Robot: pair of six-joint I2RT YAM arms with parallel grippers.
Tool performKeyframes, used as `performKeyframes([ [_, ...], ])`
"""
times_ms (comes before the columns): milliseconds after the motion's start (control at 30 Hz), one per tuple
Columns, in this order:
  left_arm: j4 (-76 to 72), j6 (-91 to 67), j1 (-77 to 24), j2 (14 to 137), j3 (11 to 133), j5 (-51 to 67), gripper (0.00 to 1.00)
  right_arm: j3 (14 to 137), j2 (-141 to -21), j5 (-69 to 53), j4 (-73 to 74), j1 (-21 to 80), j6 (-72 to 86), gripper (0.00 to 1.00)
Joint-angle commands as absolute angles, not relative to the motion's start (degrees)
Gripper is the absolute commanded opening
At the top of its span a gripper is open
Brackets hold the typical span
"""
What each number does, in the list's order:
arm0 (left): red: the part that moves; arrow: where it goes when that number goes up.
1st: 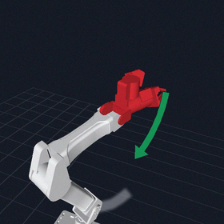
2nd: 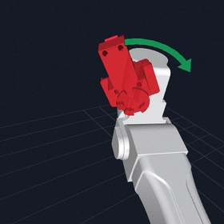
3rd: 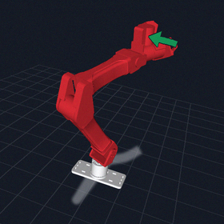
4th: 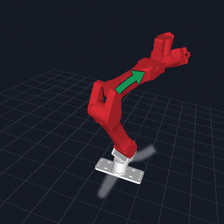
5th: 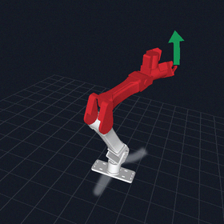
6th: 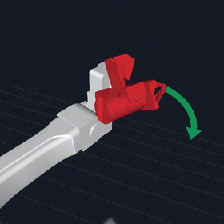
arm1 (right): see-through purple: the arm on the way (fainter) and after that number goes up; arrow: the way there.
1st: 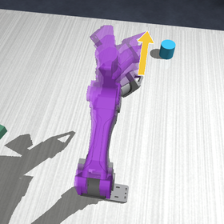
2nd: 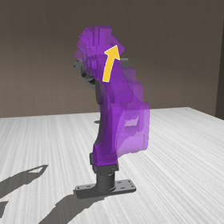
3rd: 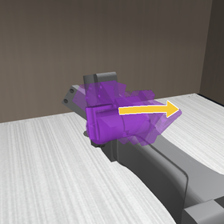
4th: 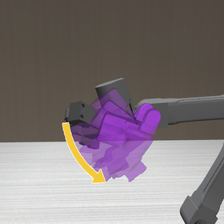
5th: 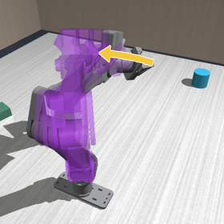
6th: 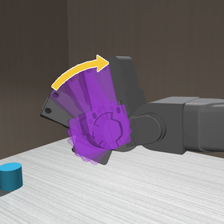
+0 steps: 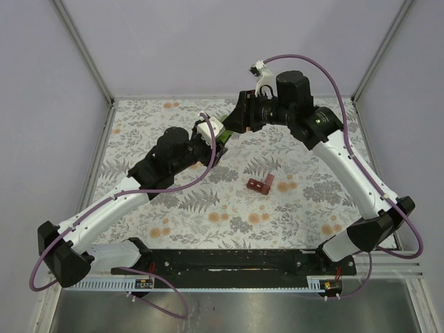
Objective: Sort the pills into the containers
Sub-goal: Unscrew the lid of the pill bottle.
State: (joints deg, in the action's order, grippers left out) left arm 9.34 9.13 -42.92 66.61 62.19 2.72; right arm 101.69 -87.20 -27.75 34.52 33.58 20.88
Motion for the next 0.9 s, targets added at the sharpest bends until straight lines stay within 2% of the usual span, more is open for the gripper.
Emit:
performKeyframes([
  [0, 5.54, 10.02, -43.24, 65.92, 62.31, 3.33, 0.00, 103.27, -87.54, -29.79, 32.08, 32.69, 19.52, 0.38],
  [100, 6.32, 10.02, -43.07, 65.22, 62.14, 8.42, 0.00, 103.53, -87.28, -32.51, 32.69, 32.61, 15.05, 0.26],
  [133, 6.94, 10.02, -42.72, 65.04, 62.31, 11.74, 0.00, 103.36, -87.01, -34.26, 32.70, 32.43, 13.12, 0.25],
  [400, 11.51, 8.26, -38.67, 65.22, 63.81, 45.14, 0.00, 102.40, -82.27, -47.63, 38.66, 32.43, -14.03, 0.25],
  [633, 15.91, 12.48, -37.44, 65.83, 63.90, 60.53, 0.00, 105.02, -81.04, -48.69, 49.73, 32.52, -33.90, 0.25],
  [733, 15.65, 11.43, -36.57, 67.58, 64.42, 66.78, 0.00, 106.25, -81.03, -49.57, 52.72, 32.52, -38.05, 0.25],
  [867, 15.64, 10.72, -36.21, 68.64, 65.13, 68.12, 0.00, 107.66, -80.95, -49.75, 53.88, 32.43, -38.59, 0.25],
])
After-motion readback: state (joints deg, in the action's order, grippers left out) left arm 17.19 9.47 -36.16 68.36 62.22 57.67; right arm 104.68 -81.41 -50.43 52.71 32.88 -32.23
